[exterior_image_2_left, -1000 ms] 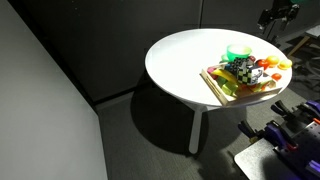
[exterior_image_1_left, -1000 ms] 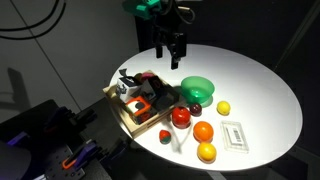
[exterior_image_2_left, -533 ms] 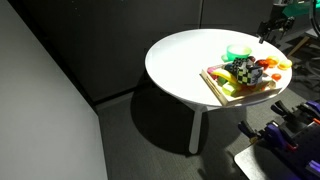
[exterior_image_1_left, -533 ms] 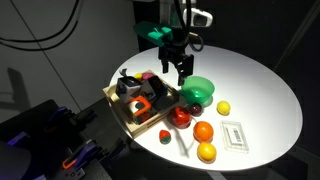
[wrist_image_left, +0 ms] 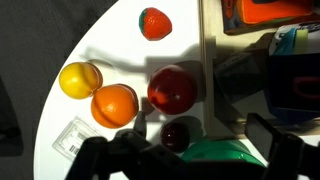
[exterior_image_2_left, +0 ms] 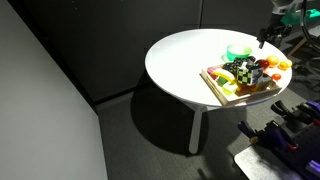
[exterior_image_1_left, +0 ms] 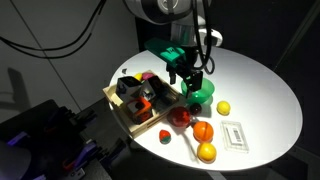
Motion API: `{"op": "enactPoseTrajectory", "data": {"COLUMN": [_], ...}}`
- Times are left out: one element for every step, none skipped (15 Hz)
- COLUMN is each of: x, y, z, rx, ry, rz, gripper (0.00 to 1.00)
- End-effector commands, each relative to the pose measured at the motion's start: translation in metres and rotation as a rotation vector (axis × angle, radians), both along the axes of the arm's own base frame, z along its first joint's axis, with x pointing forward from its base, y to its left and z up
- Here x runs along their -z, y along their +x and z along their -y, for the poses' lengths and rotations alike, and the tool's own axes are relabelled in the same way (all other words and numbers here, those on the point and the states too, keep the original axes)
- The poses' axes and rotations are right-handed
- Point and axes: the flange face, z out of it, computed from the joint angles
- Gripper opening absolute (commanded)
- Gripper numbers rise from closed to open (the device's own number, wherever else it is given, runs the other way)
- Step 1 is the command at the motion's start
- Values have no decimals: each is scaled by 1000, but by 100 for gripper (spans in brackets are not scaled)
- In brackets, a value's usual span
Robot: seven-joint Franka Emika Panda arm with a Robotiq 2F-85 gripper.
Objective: Pick up the red apple toy and put it in the green bowl
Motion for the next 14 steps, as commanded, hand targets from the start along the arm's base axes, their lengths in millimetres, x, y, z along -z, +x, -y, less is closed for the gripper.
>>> {"op": "enactPoseTrajectory", "data": {"x": [1,2,2,1,1,1,5,8,13,18,24,31,36,41], "y": [2,3,3,4,4,4,5,6,7,7,7,8,10,11], "z": [2,3,3,3,4,4,6,8,10,12,13,14,16,17], "rx": [5,6,5,5,5,5,7,11,8,5,4,0,0,-7], "ry": [1,0,0,0,-1,-1,-8,-6,0,3,4,2,-2,-2], "rz": [-1,-1,0,1,2,2,-2,-3,-12,-15,-20,-25,-24,-22], "gripper": [100,100,100,100,100,100,100,100,100,100,100,100,100,100]}}
